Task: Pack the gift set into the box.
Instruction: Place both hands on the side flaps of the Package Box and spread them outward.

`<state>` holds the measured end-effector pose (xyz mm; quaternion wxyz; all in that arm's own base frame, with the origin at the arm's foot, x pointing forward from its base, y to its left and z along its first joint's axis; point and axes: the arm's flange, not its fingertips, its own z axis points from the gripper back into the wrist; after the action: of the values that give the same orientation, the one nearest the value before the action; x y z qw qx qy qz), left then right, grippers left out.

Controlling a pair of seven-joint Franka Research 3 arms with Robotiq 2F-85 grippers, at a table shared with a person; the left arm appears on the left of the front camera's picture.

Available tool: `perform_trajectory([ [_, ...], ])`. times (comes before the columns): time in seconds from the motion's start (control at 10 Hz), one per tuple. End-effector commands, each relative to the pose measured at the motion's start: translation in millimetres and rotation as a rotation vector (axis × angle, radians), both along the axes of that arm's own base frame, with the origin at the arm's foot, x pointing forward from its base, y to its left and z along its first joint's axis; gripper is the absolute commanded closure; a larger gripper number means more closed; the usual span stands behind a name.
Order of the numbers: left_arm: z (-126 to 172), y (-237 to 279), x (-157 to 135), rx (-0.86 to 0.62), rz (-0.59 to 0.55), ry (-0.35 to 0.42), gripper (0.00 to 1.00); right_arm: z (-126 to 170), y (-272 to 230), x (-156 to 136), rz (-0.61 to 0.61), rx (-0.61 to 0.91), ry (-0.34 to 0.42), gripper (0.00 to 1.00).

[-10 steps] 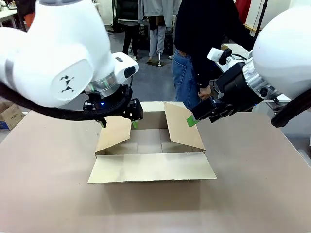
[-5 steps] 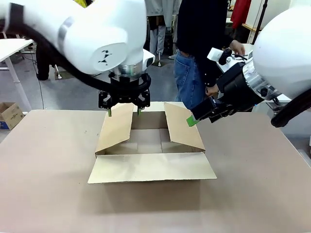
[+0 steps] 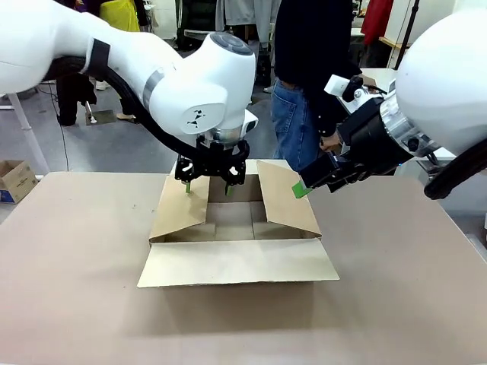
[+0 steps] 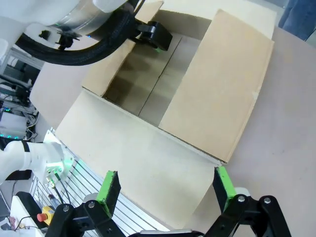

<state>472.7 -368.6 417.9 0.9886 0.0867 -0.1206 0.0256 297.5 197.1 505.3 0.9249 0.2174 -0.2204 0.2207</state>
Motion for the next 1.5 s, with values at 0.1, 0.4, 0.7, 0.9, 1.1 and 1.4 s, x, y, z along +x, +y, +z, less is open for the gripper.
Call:
perform_trajectory([
  [0.1, 12, 14, 0, 0.054, -0.012, -0.027, 0.0, 4, -4, 1, 0.023, 0.002, -0.006, 0.0],
  [0.4, 9, 22, -3, 0.182, 0.029, -0.052, 0.0, 4, -4, 1, 0.023, 0.002, -0.006, 0.0],
  [0.7, 13, 26, -3, 0.208, 0.01, -0.048, 0.0, 4, -4, 1, 0.023, 0.002, -0.006, 0.0],
  [0.9, 22, 31, -8, 0.198, 0.015, -0.071, 0.0, 4, -4, 1, 0.023, 0.002, -0.006, 0.0],
  [1.1, 33, 40, -19, 0.226, 0.014, -0.106, 0.0, 4, -4, 1, 0.023, 0.002, -0.006, 0.0],
  [1.4, 62, 66, -36, 0.234, -0.016, -0.154, 0.0, 4, -4, 1, 0.023, 0.002, -0.006, 0.0],
])
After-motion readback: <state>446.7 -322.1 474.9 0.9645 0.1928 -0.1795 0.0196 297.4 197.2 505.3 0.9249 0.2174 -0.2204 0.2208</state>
